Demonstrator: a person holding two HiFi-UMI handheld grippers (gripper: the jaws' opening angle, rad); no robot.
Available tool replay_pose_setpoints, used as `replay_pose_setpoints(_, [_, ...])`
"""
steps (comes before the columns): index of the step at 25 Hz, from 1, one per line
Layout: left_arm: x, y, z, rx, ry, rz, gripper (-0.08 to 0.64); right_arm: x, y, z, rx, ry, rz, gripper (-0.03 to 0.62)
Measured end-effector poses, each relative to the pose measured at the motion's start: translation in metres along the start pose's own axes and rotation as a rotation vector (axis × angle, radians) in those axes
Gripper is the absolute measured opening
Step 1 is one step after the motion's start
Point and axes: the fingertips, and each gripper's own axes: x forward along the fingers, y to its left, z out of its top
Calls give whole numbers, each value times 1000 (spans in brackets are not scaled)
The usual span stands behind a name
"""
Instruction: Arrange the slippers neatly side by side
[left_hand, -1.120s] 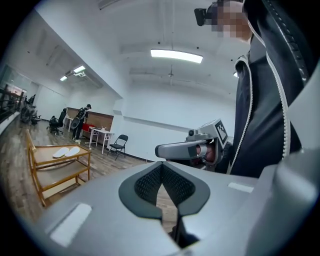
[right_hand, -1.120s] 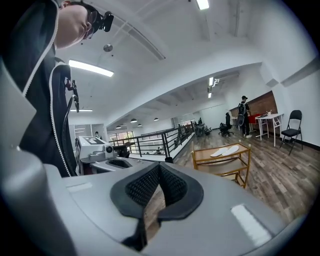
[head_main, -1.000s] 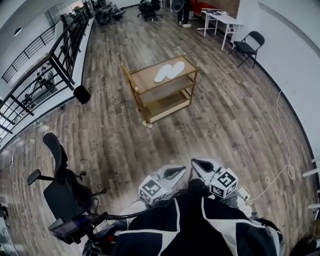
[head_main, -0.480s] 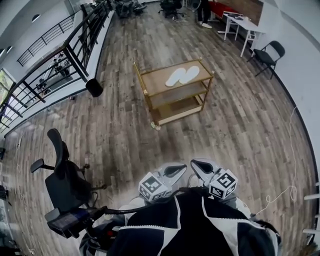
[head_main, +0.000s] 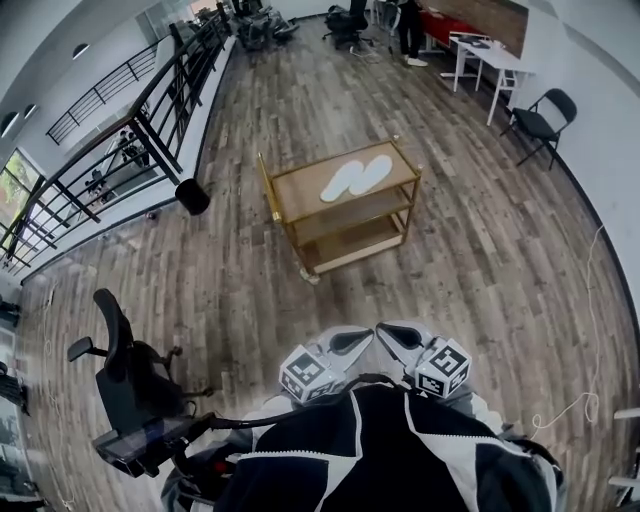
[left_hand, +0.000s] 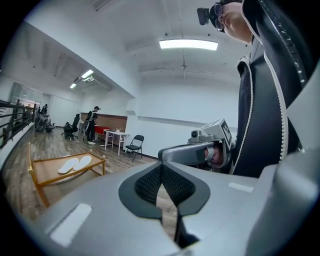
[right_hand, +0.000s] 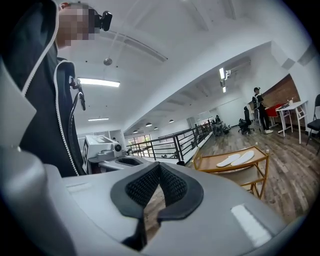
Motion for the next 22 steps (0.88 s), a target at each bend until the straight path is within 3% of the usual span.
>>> replay_pose_setpoints(6, [41,15,9,1,14,9,15,-13,-39,8,7,-8,11,6])
replay_pose_setpoints(16, [66,53,12,-18,15,69,15,-9,-89,8,38,-4,10,6])
replay_pose_setpoints(22, [75,62,18,-15,1,66,15,-12,-104,9,48,2,-20,5])
